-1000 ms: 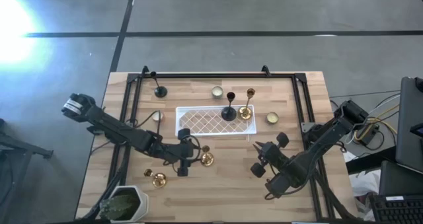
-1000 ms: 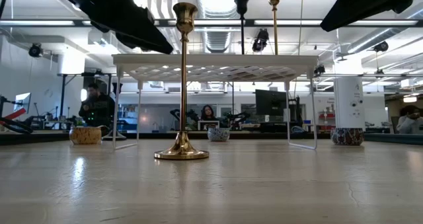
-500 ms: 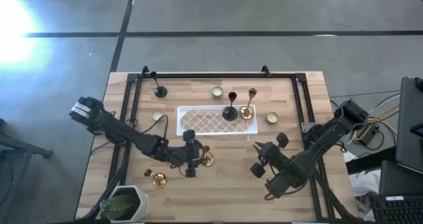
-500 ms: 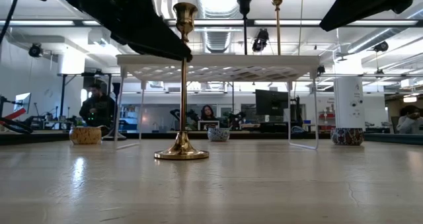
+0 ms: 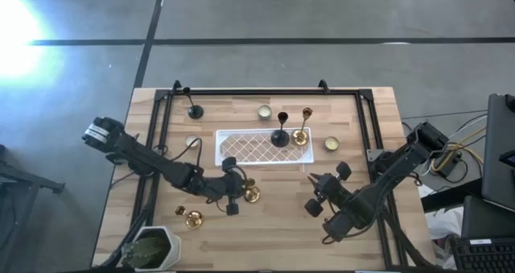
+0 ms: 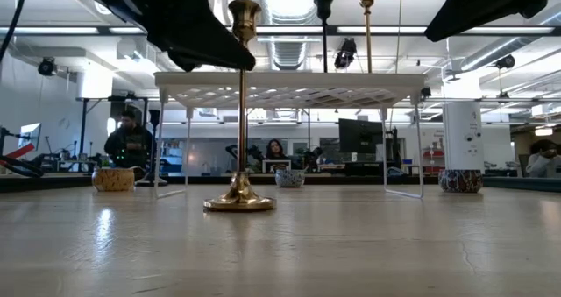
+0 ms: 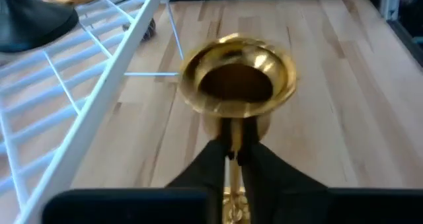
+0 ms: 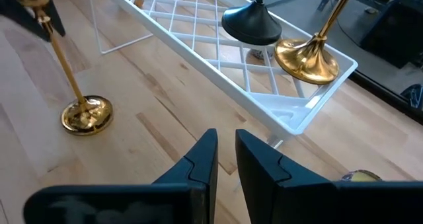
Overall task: Pick & Place candle stick holders
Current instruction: Put the right golden candle holder on the shelf, then put the black candle holder on the shelf
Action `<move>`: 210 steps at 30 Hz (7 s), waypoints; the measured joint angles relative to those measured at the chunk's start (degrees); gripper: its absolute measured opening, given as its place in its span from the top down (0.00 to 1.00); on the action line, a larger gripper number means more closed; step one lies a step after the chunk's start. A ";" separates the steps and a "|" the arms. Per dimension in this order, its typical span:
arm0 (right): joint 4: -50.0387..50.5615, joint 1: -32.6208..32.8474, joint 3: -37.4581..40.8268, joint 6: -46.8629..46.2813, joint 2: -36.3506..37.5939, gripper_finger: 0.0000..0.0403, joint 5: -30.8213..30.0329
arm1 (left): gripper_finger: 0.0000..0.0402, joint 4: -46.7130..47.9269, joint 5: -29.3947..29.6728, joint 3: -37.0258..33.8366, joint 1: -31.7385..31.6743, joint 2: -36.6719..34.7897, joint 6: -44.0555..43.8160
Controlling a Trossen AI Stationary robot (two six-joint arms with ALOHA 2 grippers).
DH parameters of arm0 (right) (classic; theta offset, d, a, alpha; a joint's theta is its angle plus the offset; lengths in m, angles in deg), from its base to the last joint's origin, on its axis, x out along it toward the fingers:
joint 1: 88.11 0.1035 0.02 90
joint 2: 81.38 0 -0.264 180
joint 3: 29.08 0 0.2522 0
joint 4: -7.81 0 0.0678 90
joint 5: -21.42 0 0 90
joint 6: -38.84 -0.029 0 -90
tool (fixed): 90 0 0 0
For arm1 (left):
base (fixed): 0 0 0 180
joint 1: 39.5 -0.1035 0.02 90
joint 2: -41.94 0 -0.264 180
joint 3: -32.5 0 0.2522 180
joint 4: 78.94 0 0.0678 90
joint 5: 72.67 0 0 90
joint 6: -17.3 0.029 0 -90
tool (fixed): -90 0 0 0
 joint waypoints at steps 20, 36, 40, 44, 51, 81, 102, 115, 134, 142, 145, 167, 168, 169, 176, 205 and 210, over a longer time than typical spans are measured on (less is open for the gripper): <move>-0.22 0.00 0.15 0.02 0.00 0.88 0.13 | 0.96 2.53 -5.22 -0.02 0.76 -9.03 1.18; -0.48 0.17 0.17 -0.17 -0.02 0.87 2.71 | 0.96 -1.12 -10.37 1.25 -11.04 -25.40 17.37; -0.52 0.17 0.17 -0.17 -0.02 0.87 2.69 | 0.96 -1.15 -19.75 3.08 -19.70 -25.37 17.04; -0.58 0.15 0.17 -0.17 -0.02 0.86 2.69 | 0.96 -1.00 -25.59 4.47 -26.68 -23.74 16.18; -0.56 0.13 0.22 0.01 -0.02 0.86 2.64 | 0.96 -1.07 -31.47 6.14 -32.71 -19.06 15.40; -0.55 0.13 0.24 0.02 -0.02 0.87 2.61 | 0.96 0.34 -39.28 11.89 -38.66 -9.07 14.67; -0.52 0.13 0.28 0.02 -0.02 0.87 2.58 | 0.96 -3.64 -42.68 11.78 -39.63 -6.05 13.19; -0.55 0.13 0.28 -0.04 -0.02 0.84 2.58 | 0.96 -3.64 -42.74 11.78 -40.02 -6.01 14.11; -0.57 0.13 0.28 -0.09 -0.02 0.85 2.60 | 0.92 -3.82 -42.72 11.37 -40.11 -6.01 15.64; -0.59 0.13 0.28 -0.17 -0.02 0.86 2.60 | 0.80 -3.86 -42.70 11.37 -40.13 -6.01 16.17; -0.59 0.11 0.28 -0.17 -0.02 0.87 2.60 | 0.80 -3.85 -42.70 11.37 -40.15 -6.01 16.15; -0.57 0.13 0.28 -0.07 -0.02 0.85 2.64 | 0.54 11.60 -39.10 13.38 -41.75 -11.37 15.62; -0.57 0.12 0.28 -0.09 -0.02 0.85 2.64 | 0.52 13.25 -39.14 13.60 -41.72 -12.24 15.80; -0.61 0.11 0.28 -0.11 -0.02 0.86 2.64 | 0.50 14.94 -39.16 13.96 -41.72 -13.29 15.82; -0.59 0.11 0.28 -0.13 -0.02 0.87 2.65 | 0.49 32.87 -38.74 17.44 -41.72 -21.55 17.36; -2.85 0.08 3.41 -0.47 0.00 0.85 0.94 | 0.52 59.24 9.23 -1.82 -42.14 -35.22 -14.43; -3.54 0.09 4.04 -0.63 0.00 0.84 0.96 | 0.52 48.04 12.35 -10.55 -42.38 -35.82 -16.29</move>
